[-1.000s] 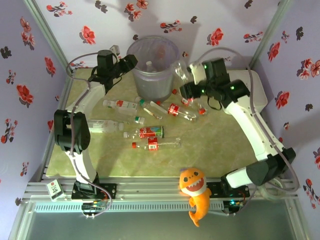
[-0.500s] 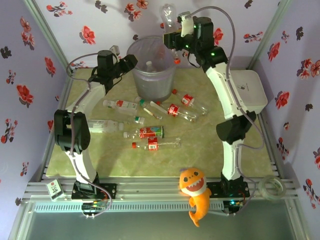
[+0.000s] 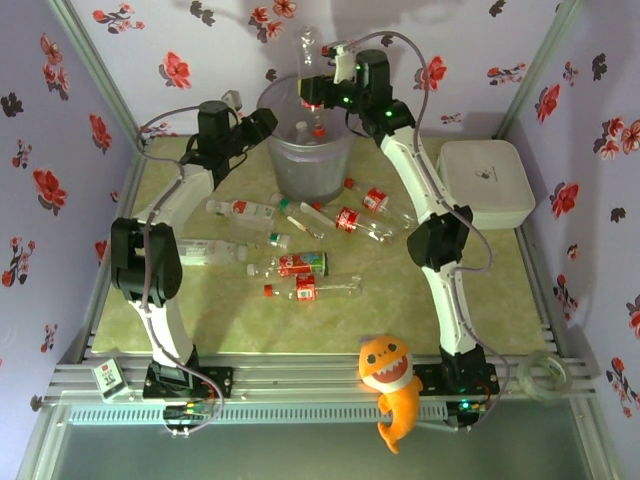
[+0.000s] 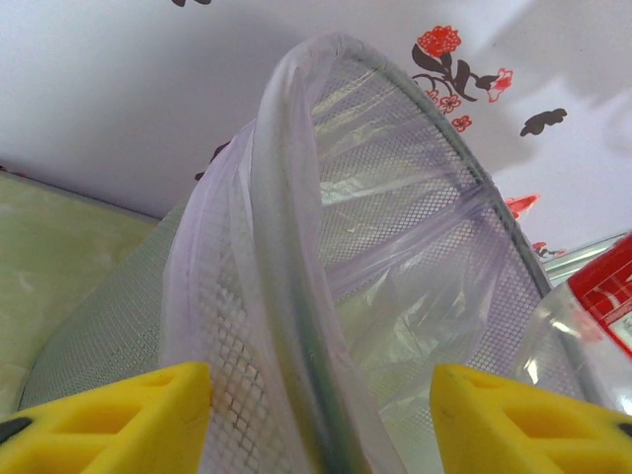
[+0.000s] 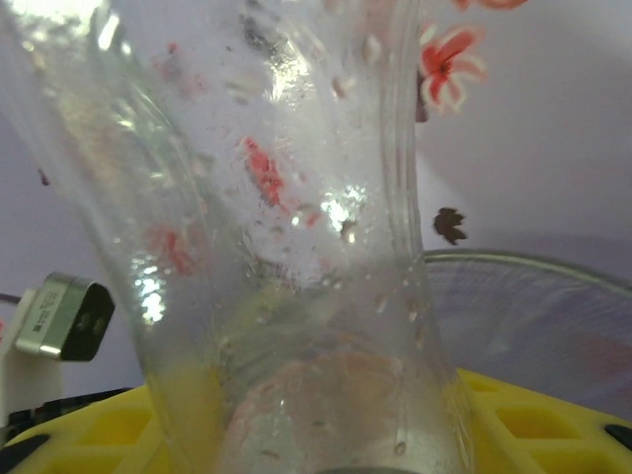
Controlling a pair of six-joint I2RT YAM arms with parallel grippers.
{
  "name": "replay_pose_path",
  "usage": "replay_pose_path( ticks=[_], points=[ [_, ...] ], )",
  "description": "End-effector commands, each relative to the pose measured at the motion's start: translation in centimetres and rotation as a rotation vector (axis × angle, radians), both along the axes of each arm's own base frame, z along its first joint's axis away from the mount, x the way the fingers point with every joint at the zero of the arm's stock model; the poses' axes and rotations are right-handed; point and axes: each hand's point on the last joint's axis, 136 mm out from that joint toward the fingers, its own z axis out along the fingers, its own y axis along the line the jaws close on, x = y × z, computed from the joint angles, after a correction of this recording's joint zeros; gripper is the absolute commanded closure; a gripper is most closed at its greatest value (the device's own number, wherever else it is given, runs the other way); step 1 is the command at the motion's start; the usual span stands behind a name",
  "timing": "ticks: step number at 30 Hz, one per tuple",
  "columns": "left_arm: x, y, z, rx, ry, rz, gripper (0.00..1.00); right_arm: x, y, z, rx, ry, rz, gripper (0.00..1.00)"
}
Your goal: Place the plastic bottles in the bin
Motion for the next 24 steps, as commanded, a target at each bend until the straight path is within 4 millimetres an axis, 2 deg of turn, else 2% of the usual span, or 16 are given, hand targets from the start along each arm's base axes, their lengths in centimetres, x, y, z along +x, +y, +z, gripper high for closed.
replay_pose_path(
  ticks=[1, 6, 12, 24],
  points=[
    [-0.7, -2.2, -5.3, 0.034, 0.128, -0.05, 0.39, -0.9, 2.3, 0.1, 0.048, -0.005, 0.073, 0.46],
    [-0.7, -2.3, -5.5, 0.031, 0.131, -0.051, 0.39, -0.7, 3.9, -3.1, 0.034, 0.05, 0.101, 0.45],
    [-0.7, -2.4, -5.4, 0.028, 0.128, -0.055, 0.39, 0.0, 4.0, -6.8, -0.027, 0.096, 0.099, 0.44],
    [-0.8, -2.4, -5.3, 0.03, 0.125, -0.057, 0.39, 0.1, 4.8, -11.7, -0.057, 0.192, 0.149, 0.41]
  ],
)
